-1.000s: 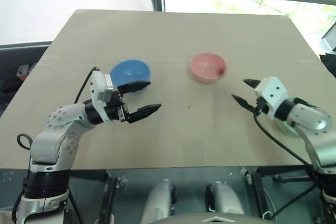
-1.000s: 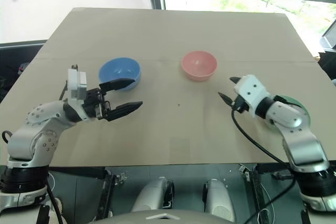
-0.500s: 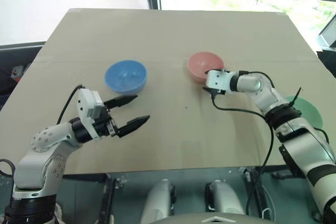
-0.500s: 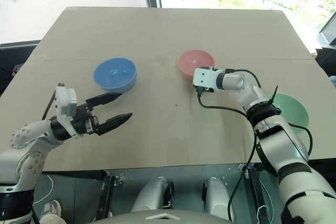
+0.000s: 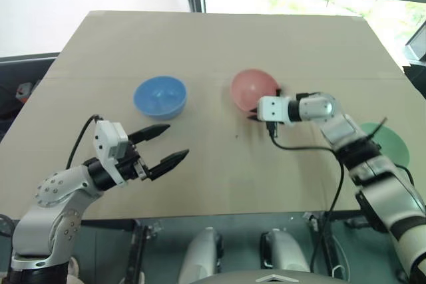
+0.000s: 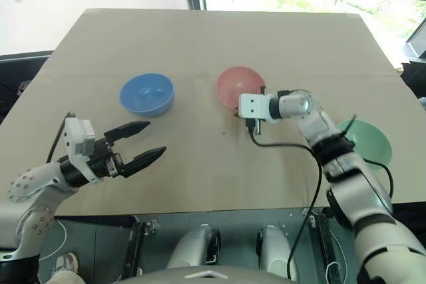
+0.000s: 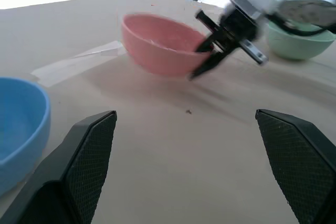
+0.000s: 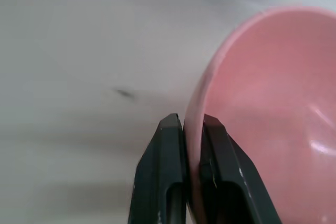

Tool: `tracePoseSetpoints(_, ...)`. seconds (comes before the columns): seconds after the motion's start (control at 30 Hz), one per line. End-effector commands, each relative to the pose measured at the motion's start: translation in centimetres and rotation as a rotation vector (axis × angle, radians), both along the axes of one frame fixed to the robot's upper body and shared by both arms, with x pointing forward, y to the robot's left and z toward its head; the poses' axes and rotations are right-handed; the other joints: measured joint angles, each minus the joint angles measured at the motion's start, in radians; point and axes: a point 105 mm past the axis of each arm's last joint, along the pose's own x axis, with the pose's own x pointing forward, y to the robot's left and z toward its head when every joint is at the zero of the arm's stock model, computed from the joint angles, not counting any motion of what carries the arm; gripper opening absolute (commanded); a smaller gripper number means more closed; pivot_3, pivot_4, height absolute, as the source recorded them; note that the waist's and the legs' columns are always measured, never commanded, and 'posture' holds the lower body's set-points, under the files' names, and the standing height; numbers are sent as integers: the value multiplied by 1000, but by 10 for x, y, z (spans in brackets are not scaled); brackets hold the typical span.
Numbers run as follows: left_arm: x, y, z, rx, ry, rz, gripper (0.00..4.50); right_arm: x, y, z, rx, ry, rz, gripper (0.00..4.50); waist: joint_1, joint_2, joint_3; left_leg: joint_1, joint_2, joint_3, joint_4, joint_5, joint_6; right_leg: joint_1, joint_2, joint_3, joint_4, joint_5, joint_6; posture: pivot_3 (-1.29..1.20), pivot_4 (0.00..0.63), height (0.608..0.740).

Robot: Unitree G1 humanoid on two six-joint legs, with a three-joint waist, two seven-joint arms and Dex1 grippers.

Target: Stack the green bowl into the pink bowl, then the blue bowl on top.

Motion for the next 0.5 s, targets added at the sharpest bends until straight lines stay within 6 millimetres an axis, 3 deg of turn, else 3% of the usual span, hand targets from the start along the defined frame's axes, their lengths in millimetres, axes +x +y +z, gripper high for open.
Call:
tracePoseSetpoints(0.03, 2, -7, 6, 1, -37, -35, 4500, -20, 1, 10, 10, 16, 3, 27, -2, 0, 0, 0, 0, 1, 0, 0, 0, 0, 0, 0, 0, 0, 0, 0, 150, 740)
tracePoseSetpoints(0.17, 7, -13, 6, -1, -37, -73, 4500, -20, -4, 6, 34, 19, -88, 1556, -5, -1, 0, 5, 0, 2, 2, 0, 0, 2, 0, 1, 0, 0, 0, 0, 150, 740)
tracePoseSetpoints(0.27, 11, -15, 5, 1, -33, -96, 4500, -19, -15, 28, 126, -37, -190, 2908, -4, -1, 0, 6, 0, 1, 1, 1, -1, 2, 1, 1, 1, 0, 0, 0, 150, 740)
tracePoseSetpoints(0.37, 16, -20, 3, 3, -34, -134, 4500, -33, -52, 60, 258, -28, -354, 2908, 13, 0, 0, 3, 0, 1, 2, 0, -1, 1, 1, 1, 1, 0, 0, 0, 150, 740)
tracePoseSetpoints(0.5, 19, -24, 1, -1, -36, -158, 4500, -45, -107, 77, 329, -88, -647, 2908, 29, -1, -1, 0, -1, 0, 2, -1, 2, 1, 0, 0, 0, 0, 0, 0, 150, 740)
